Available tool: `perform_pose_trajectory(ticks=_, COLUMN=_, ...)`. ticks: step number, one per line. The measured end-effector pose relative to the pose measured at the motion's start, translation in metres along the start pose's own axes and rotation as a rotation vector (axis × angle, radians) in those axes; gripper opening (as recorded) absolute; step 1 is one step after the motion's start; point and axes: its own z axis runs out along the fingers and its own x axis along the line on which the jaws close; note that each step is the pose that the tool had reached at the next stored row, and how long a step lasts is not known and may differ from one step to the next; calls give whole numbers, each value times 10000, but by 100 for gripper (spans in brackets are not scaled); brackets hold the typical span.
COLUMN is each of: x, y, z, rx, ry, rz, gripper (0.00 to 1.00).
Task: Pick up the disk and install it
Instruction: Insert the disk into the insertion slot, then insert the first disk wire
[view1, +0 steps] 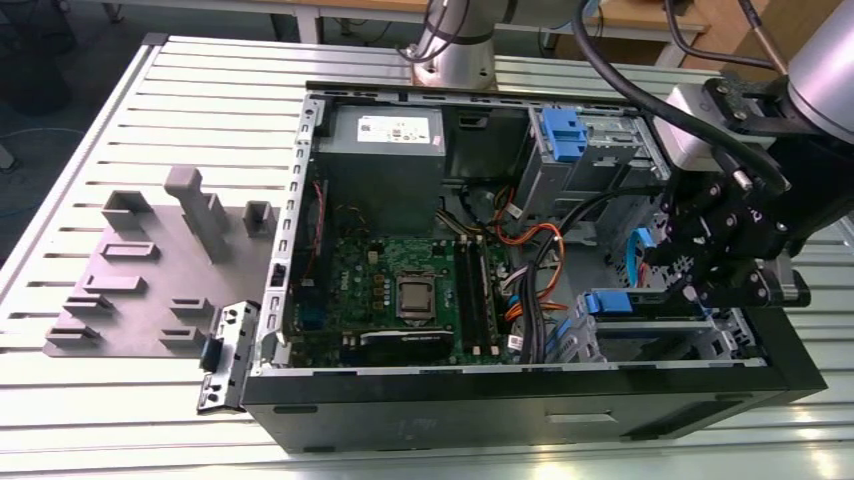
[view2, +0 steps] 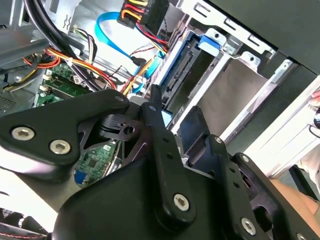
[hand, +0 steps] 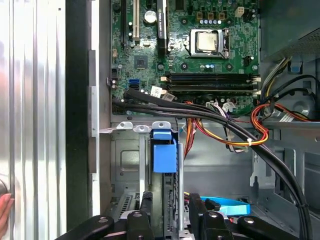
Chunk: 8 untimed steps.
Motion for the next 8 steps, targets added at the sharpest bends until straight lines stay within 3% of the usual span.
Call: perform_pose_trajectory(ticks=8, x=-15, y=0, z=-3, rx=0, ry=1, rz=0, gripper=42)
